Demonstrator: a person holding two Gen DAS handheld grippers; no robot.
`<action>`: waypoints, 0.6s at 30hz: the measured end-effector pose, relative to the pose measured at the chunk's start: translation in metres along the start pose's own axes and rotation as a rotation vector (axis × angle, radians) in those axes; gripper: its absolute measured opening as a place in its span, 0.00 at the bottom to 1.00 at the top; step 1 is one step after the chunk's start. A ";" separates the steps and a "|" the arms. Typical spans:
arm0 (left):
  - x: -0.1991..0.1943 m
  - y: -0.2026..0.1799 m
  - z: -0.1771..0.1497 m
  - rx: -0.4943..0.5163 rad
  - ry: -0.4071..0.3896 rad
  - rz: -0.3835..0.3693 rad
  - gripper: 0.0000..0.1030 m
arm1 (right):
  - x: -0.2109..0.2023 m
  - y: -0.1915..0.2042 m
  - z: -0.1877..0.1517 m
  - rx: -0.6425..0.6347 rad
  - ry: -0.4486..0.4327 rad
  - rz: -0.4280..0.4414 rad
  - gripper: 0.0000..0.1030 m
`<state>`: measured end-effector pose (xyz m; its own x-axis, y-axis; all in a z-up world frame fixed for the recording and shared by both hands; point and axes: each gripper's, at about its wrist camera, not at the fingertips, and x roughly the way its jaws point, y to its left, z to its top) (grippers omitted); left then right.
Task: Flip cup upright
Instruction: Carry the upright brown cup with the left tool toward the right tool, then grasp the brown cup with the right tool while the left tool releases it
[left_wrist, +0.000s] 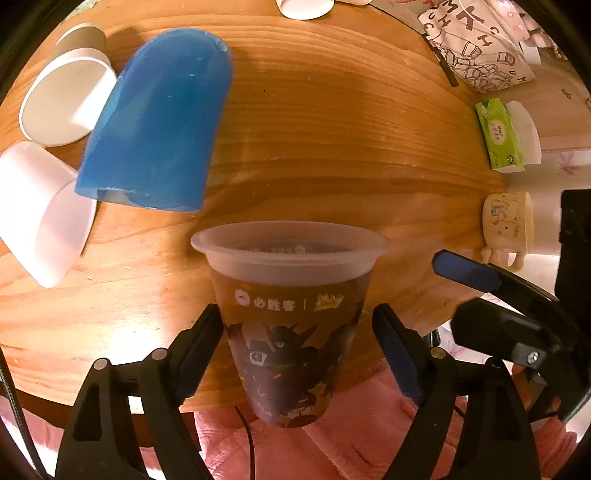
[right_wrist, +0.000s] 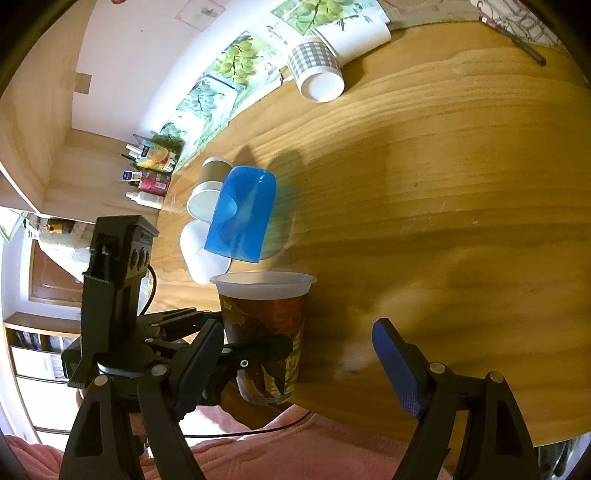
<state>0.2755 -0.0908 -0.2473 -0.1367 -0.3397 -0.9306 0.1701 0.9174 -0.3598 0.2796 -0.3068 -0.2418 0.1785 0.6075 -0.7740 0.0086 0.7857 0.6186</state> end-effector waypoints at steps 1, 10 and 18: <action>-0.002 0.001 -0.002 0.000 -0.003 0.001 0.83 | 0.001 -0.001 0.000 0.007 0.006 0.006 0.81; -0.013 0.009 -0.018 -0.010 0.010 -0.045 0.83 | 0.021 0.004 0.008 0.023 0.094 0.049 0.81; -0.024 0.021 -0.033 -0.041 -0.028 -0.036 0.83 | 0.043 0.015 0.015 0.001 0.162 0.052 0.81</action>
<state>0.2498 -0.0561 -0.2305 -0.1150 -0.3781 -0.9186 0.1253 0.9118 -0.3910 0.3026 -0.2710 -0.2637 0.0181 0.6586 -0.7523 0.0040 0.7523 0.6588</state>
